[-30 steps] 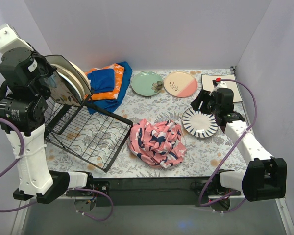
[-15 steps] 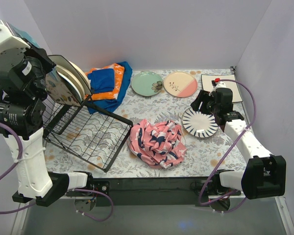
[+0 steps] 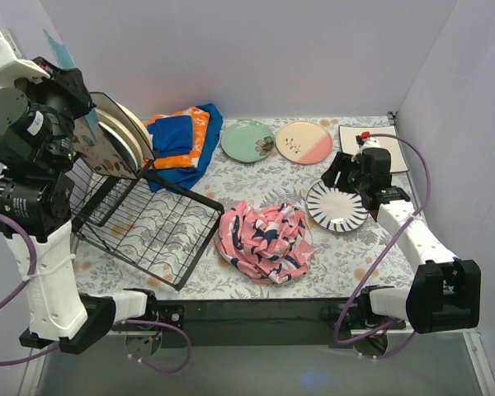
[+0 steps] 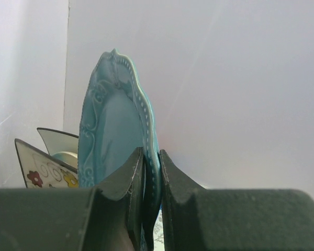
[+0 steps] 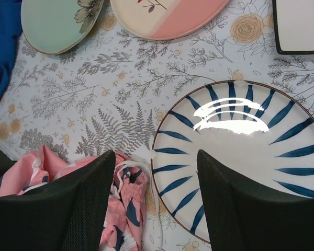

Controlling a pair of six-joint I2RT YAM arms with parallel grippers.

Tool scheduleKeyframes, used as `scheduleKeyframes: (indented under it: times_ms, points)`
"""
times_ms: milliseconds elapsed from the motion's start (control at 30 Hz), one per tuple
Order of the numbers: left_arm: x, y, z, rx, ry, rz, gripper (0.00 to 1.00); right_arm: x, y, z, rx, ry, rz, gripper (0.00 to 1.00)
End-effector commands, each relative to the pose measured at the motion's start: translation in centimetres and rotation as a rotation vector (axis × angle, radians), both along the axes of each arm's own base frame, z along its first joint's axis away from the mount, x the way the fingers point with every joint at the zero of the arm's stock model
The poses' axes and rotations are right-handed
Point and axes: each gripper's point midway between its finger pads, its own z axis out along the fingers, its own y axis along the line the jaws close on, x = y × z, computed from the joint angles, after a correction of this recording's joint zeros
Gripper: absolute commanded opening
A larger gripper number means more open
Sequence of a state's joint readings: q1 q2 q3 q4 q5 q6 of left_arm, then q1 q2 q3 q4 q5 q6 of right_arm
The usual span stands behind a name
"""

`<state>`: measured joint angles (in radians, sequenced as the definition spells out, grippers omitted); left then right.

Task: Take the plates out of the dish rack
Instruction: Place the plate at the corner of the board.

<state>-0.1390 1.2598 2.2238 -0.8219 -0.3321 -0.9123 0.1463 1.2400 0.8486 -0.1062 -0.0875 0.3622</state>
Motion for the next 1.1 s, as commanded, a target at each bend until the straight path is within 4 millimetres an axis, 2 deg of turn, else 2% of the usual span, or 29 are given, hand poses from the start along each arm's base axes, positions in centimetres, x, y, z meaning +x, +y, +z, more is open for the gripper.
scheduleKeyframes:
  times_ms: [0, 33, 233, 433, 767, 933, 967, 1033, 1067]
  points:
    - [-2.3, -1.7, 5.3, 0.003, -0.224, -0.108, 0.0, 1.1, 0.1, 2.3, -0.01, -0.068, 0.003, 0.69]
    - [-1.9, -1.8, 4.9, 0.006, -0.216, -0.112, 0.0, 1.1, 0.0, 2.1, -0.011, -0.065, 0.0, 0.69]
    - [-2.7, -2.1, 5.4, 0.003, -0.242, -0.135, 0.0, 1.1, 0.1, 1.9, -0.01, -0.057, 0.002, 0.69]
    - [-5.1, -3.5, 7.9, -0.018, -0.323, -0.232, 0.0, 1.1, 0.1, 1.9, -0.008, -0.057, 0.003, 0.69]
    - [-6.7, -5.2, 8.3, -0.039, -0.359, -0.341, 0.0, 0.9, 0.0, 2.0, -0.013, -0.061, 0.002, 0.69]
    - [-4.7, -7.8, 6.3, -0.03, -0.324, -0.473, 0.0, 0.8, 0.2, 2.1, 0.001, -0.061, 0.005, 0.69]
    - [-2.9, -8.3, 4.5, -0.032, -0.273, -0.486, 0.0, 0.7, 0.4, 2.4, 0.014, -0.065, 0.008, 0.69]
    - [-1.7, -8.9, 3.4, -0.024, -0.262, -0.509, 0.0, 0.5, 0.9, 3.6, 0.039, -0.089, 0.03, 0.69]
    - [-0.3, -9.2, 1.7, -0.027, -0.225, -0.513, 0.0, 0.4, 1.0, 4.1, 0.051, -0.1, 0.03, 0.69]
